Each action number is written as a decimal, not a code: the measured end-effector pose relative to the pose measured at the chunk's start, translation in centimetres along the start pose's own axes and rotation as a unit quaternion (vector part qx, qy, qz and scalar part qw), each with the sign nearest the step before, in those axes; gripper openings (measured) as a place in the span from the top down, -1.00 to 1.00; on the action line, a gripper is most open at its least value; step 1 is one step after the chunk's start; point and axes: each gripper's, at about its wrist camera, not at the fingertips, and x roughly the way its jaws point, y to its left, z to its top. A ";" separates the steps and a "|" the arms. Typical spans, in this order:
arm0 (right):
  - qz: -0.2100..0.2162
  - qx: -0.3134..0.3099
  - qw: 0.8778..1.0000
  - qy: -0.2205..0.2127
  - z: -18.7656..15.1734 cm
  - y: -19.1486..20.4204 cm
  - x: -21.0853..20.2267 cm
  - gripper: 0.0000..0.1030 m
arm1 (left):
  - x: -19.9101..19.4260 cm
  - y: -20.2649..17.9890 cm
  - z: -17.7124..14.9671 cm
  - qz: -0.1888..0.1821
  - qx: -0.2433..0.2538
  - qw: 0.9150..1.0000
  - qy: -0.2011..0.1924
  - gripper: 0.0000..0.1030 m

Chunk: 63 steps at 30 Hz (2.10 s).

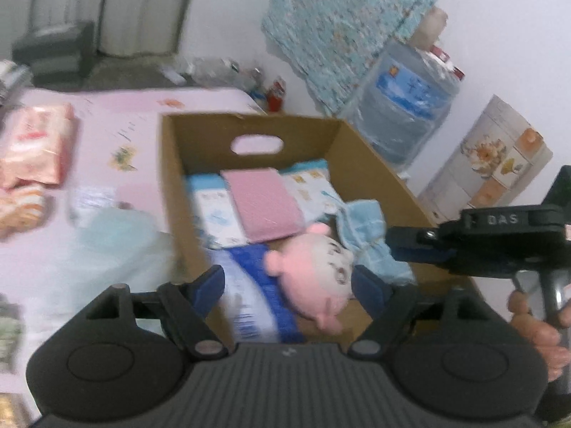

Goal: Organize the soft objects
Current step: 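Carry the blue towel bundle with the right gripper into the cardboard box, then open the right gripper and withdraw it from the box, then move the right gripper to the white yogurt cup on the bed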

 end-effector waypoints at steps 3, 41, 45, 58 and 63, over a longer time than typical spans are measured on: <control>0.012 -0.019 1.000 0.008 -0.6 1.8 0.0 0.50 | -1.9 1.1 -0.6 0.022 0.002 1.000 -0.017 -0.57; 0.082 -0.152 0.968 0.181 -13.6 26.9 16.7 0.40 | -15.5 22.6 -12.5 0.223 -0.122 0.965 -0.055 -0.59; 0.084 -0.136 0.971 0.180 -11.7 27.5 17.6 0.35 | -15.2 23.2 -10.5 0.243 -0.108 0.962 -0.057 -0.60; 0.083 -0.115 0.973 0.182 -9.6 26.5 18.3 0.22 | -13.9 23.8 -9.3 0.305 -0.082 0.948 -0.034 -0.64; 0.088 -0.118 0.972 0.182 -9.8 26.5 17.7 0.21 | -14.2 23.2 -9.6 0.312 -0.079 0.946 -0.034 -0.65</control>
